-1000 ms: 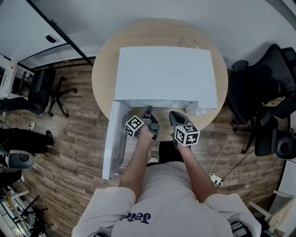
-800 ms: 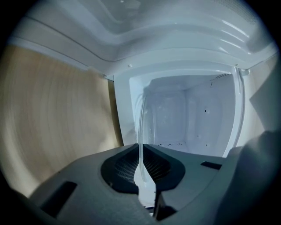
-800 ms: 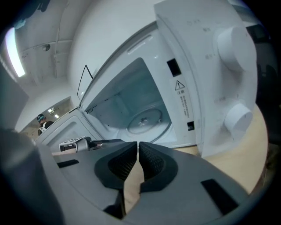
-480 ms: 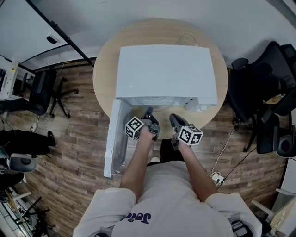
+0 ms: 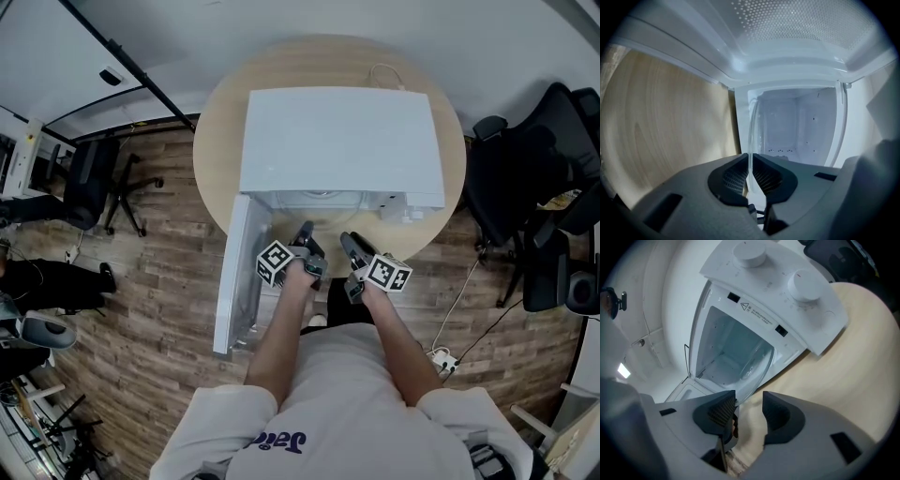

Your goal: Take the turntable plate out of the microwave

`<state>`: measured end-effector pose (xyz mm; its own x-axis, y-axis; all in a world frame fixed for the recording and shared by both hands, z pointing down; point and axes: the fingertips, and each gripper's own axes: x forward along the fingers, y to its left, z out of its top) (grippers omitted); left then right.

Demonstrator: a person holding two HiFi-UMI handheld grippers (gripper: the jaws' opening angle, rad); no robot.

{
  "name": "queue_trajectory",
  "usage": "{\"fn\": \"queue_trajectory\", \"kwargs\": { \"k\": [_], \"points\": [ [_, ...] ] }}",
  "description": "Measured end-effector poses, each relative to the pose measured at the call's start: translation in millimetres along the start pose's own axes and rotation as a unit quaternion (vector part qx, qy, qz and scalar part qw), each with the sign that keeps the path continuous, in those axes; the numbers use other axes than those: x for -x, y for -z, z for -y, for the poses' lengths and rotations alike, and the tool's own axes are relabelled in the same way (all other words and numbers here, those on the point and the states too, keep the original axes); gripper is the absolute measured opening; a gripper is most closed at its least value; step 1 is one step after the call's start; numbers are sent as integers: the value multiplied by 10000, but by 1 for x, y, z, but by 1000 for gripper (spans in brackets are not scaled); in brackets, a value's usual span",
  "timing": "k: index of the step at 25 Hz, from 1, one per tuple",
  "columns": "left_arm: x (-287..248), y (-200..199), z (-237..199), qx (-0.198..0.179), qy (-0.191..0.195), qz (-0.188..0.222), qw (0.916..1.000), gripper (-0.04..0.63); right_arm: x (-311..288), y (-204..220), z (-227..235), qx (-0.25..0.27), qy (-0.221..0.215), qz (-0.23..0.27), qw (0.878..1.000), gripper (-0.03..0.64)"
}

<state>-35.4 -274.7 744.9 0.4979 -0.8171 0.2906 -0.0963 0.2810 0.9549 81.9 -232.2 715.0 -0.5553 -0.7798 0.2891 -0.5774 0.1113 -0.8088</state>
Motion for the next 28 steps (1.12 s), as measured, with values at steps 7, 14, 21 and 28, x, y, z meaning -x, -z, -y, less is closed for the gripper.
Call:
{"fn": "queue_trajectory", "kwargs": {
  "k": [7,14,21,28],
  "points": [
    [13,6,-2,89,-27,-57,9999,32,-13,5,-3,-874,-390,271,9950,212],
    [25,17,-4,178,-39,-144,9997,32,-35,0,11,-1817,-606,575,9798,222],
    [35,16,-2,247,-35,-133,9996,32,-60,-17,5,-2095,-896,819,9702,222],
    [43,22,1,203,86,-271,9994,32,-71,-22,14,-2175,-658,806,9705,221]
  ]
}}
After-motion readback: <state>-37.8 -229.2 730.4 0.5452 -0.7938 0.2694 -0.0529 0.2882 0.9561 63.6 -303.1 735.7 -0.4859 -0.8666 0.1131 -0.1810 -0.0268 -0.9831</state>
